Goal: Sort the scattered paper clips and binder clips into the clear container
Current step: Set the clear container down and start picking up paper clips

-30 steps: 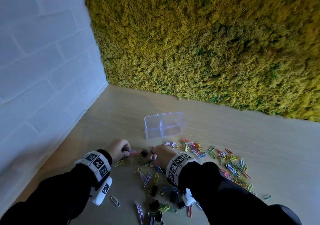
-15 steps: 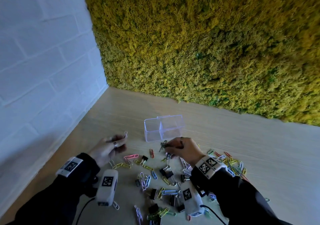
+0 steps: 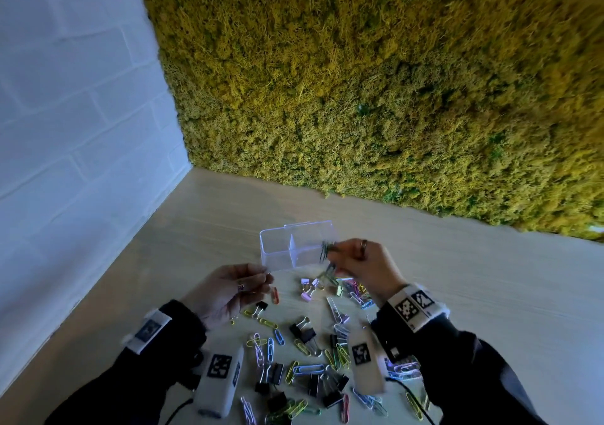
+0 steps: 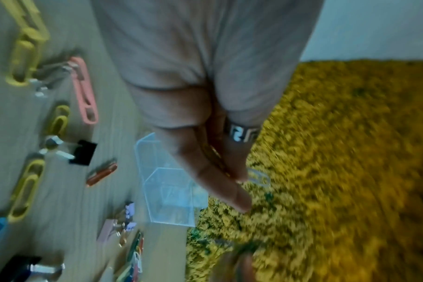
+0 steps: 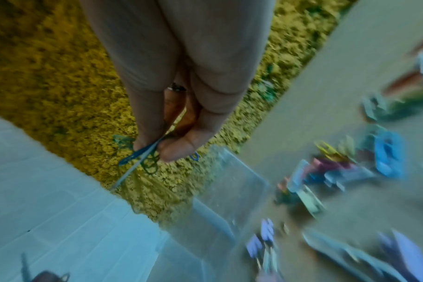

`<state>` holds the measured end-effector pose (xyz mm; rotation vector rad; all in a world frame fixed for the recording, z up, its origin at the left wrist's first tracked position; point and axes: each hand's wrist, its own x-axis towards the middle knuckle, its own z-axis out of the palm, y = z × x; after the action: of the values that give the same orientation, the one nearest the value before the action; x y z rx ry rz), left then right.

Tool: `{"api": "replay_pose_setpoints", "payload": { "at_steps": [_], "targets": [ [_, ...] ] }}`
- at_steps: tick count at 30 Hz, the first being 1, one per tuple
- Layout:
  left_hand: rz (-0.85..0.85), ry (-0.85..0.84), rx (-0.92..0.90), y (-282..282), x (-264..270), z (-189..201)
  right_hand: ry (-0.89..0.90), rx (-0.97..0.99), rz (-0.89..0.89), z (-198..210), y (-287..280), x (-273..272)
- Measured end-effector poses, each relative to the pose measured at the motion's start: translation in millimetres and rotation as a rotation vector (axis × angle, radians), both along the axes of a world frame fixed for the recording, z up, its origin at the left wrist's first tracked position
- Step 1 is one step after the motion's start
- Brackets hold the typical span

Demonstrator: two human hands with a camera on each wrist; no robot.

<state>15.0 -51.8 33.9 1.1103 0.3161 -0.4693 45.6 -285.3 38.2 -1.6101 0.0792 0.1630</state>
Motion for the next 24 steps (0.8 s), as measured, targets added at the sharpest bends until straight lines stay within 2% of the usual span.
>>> {"api": "replay_pose_setpoints", "payload": {
  "at_steps": [2,6,12,16,20,24],
  "targets": [
    [-0.025,-0.061,0.093,-5.1,3.9,4.3,-0.116,-0.103,-0.049,13.6,1.7,20.1],
    [-0.025,-0.218,0.274,-16.3,20.0,17.6,-0.276,-0.492,-0.080,27.0,15.5,49.1],
    [-0.010,-0.406,0.572,-32.8,51.6,24.7,-0.334,-0.824,0.094,3.0,29.7,56.9],
    [-0.024,-0.512,0.763,-44.7,67.9,28.2,-0.326,-0.833,0.116,-4.7,23.3,55.7],
    [-0.106,-0.638,1.004,-58.3,83.2,25.8,-0.318,-0.871,0.196,-4.7,19.3,61.2],
    [-0.175,-0.694,1.137,-70.0,92.9,21.4,-0.410,-0.801,0.059,-7.0,7.6,66.0]
  ]
}}
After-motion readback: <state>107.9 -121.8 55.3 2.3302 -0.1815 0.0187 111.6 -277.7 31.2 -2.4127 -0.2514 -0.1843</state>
